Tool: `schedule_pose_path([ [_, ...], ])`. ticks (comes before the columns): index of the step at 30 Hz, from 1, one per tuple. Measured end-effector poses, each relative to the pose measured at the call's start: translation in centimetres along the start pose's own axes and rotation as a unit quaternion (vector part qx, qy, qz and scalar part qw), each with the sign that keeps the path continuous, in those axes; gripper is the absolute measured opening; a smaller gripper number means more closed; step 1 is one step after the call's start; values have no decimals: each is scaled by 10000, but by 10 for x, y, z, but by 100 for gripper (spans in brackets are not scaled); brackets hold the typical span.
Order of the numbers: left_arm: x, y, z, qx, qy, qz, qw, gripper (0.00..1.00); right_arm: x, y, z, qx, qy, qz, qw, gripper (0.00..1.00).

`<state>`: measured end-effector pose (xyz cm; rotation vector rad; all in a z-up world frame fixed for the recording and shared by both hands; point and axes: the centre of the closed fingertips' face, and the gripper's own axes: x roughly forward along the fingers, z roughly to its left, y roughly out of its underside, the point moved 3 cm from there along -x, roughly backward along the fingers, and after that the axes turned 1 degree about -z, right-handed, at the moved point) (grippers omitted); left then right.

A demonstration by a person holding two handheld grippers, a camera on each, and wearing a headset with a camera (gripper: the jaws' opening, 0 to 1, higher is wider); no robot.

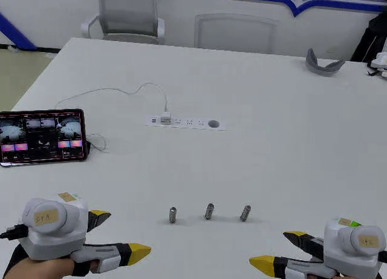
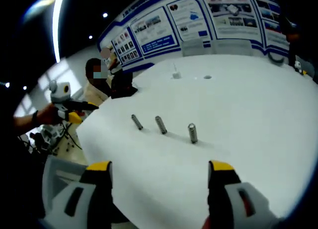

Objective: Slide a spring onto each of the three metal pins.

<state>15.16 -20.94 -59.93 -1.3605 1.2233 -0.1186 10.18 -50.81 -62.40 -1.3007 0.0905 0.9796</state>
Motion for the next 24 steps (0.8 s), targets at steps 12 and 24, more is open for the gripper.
schedule_pose_path([
  [12,2,0,-4,-26,193,56,9998,71,-1,1,2,-19,-22,-16,10000,82],
  [24,-3,3,2,14,119,93,9999,83,1,1,3,-17,-50,-2,10000,83],
])
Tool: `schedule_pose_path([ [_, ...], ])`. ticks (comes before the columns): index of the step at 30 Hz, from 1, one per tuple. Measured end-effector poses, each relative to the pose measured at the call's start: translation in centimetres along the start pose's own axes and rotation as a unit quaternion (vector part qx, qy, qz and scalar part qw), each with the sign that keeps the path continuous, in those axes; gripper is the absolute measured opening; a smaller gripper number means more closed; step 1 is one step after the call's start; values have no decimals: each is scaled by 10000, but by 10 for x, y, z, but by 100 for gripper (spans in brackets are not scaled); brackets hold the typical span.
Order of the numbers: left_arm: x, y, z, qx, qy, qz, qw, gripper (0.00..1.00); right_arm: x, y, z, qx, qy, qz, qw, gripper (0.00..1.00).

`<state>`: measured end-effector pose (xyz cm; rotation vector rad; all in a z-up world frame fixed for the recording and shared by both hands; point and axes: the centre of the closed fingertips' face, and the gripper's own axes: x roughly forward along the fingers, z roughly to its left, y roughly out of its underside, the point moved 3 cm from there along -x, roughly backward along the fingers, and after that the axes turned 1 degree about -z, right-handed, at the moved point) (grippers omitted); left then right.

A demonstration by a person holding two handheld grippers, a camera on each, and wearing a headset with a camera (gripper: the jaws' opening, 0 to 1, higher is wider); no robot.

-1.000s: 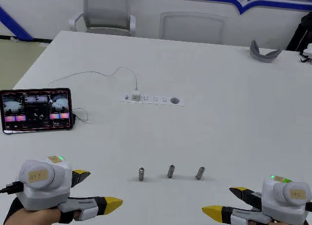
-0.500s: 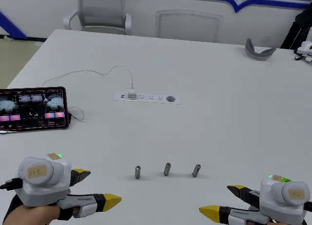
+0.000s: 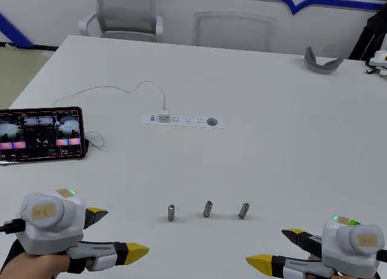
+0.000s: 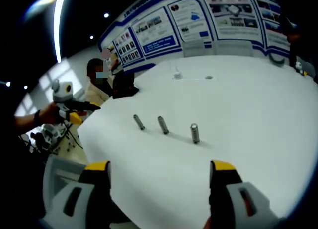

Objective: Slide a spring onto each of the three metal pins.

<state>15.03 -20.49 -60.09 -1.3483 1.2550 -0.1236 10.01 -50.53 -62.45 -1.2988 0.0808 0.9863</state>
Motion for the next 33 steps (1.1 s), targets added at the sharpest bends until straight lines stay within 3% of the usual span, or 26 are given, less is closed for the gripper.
schedule_pose_path([
  [13,-1,1,0,0,-2,-11,10000,83,1,3,1,-8,-27,77,10000,83],
  [21,-2,-1,-1,-42,107,-48,9999,74,1,3,-1,-4,-19,98,10000,84],
  [33,-4,-2,2,7,90,-36,10000,77,1,4,1,-7,-34,98,9999,85],
])
